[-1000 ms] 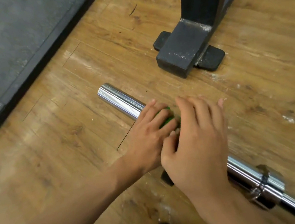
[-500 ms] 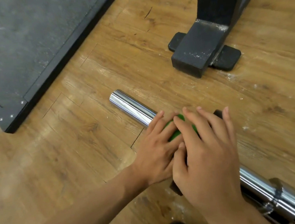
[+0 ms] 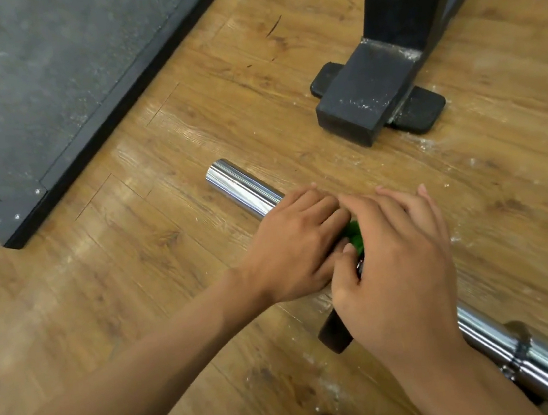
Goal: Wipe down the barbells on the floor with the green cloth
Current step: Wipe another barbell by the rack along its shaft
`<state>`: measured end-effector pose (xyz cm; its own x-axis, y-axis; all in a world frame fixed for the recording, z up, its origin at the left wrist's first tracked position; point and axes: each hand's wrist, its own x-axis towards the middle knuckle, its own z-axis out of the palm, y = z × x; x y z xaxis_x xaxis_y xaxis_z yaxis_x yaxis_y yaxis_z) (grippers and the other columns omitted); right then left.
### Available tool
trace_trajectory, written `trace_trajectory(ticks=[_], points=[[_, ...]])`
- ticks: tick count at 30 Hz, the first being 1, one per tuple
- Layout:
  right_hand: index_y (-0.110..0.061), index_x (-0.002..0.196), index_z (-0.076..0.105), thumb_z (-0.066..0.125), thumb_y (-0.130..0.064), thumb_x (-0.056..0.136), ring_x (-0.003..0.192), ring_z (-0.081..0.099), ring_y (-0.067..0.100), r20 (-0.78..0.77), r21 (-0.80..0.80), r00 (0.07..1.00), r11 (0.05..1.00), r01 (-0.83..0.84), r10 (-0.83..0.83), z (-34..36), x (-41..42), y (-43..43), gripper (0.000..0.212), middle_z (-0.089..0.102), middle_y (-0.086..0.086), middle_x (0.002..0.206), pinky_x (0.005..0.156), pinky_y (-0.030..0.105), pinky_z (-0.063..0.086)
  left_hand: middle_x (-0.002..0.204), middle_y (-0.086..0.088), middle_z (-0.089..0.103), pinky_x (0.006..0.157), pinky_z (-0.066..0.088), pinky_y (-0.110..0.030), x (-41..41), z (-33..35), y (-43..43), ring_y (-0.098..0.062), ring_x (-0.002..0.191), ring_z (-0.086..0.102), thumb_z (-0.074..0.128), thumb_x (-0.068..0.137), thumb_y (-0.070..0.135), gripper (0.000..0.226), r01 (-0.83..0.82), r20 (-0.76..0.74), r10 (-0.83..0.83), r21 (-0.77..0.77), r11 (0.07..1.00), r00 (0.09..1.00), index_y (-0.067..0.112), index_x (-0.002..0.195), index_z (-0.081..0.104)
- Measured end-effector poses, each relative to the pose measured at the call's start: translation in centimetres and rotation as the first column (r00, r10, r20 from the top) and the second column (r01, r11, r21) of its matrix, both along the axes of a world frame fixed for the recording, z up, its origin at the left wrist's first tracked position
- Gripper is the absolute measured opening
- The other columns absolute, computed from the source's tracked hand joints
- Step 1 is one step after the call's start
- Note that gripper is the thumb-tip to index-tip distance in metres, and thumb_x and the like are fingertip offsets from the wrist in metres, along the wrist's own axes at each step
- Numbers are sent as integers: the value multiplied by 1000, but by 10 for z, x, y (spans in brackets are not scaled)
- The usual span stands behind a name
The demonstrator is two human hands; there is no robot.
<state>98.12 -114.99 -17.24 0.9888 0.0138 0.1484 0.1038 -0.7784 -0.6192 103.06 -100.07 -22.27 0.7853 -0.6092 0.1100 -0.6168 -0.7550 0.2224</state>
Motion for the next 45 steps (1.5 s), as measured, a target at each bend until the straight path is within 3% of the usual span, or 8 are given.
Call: trace_trajectory(ticks=[7,12,20,24,32,38,41,45], points=[[-7,140,54,45,-20,76,135,50,28,-6,76,1000,997,-1,1,2,2,-4,66,59,8,142,126,52,22,119,-17,67,103,46,-49,-11,-16,11,-38,120,59,32,111,40,54,40,200,-32,-40,998,979,5,123,71],[-12,139,54,56,-16,74,126,49,25,-109,106,994,994,34,-22,7,18,-8,66,64,4,133,113,59,40,95,-6,63,81,44,-45,12,-4,-12,-28,90,56,44,106,38,40,-83,157,86,-27,996,984,11,92,71],[-19,145,49,63,-16,81,130,43,16,-254,132,967,989,59,-23,16,32,-25,66,55,-4,141,117,42,34,110,-14,71,108,43,-53,21,-28,15,-36,113,66,39,104,40,50,5,418,10,-35,999,908,5,108,75],[-23,145,49,63,-15,85,129,40,10,-286,141,957,986,87,-44,18,38,-26,63,54,-8,141,106,24,26,96,-9,66,97,42,-49,46,-13,26,-32,97,62,42,99,39,43,-190,302,209,-91,978,930,8,91,70],[-27,163,15,41,-37,101,137,42,17,-317,-75,933,976,-204,171,29,43,-40,68,51,-2,149,115,38,32,93,-11,67,101,42,-52,-2,-10,-32,-34,94,62,34,102,29,46,-85,130,115,-215,973,985,5,91,71],[-25,162,28,40,-60,98,146,38,21,-263,-86,908,930,-358,326,15,52,-67,74,46,-1,158,120,43,29,106,-12,68,108,40,-49,-18,-10,-6,-33,108,63,48,99,29,34,-21,160,32,-65,998,987,8,104,73],[-27,161,27,41,-77,82,147,33,14,-329,130,898,956,-264,292,3,18,-52,95,40,-4,161,118,39,32,106,-11,68,108,42,-52,-33,-5,6,-34,108,63,43,100,33,40,-34,137,40,-52,998,990,7,105,73],[-13,163,20,56,-68,77,151,28,20,-197,162,955,968,-191,221,-3,-28,-21,108,37,7,162,125,42,25,101,-5,65,116,34,-50,-44,4,30,-30,105,61,38,103,45,45,-82,89,74,92,992,993,13,103,70]])
